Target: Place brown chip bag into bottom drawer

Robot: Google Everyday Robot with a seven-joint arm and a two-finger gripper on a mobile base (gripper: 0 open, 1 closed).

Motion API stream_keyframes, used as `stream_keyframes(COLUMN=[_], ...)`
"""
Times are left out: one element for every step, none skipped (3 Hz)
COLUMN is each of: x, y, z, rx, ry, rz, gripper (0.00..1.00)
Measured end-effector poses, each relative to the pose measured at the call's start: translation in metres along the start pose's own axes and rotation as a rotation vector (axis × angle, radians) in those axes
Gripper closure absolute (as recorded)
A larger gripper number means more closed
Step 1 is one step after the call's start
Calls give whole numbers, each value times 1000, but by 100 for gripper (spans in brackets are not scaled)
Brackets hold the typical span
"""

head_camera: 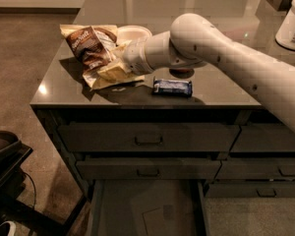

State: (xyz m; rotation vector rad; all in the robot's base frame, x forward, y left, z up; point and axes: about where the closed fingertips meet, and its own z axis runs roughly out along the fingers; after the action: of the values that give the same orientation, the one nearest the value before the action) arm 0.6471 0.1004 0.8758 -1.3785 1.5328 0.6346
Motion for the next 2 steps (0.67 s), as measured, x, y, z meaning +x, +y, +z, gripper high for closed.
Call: stream_keyframes(x=[0, -6], y=[0, 23], z=[0, -9], rx=[0, -14], ry=[0, 28], rz=[0, 27], gripper=[100, 100])
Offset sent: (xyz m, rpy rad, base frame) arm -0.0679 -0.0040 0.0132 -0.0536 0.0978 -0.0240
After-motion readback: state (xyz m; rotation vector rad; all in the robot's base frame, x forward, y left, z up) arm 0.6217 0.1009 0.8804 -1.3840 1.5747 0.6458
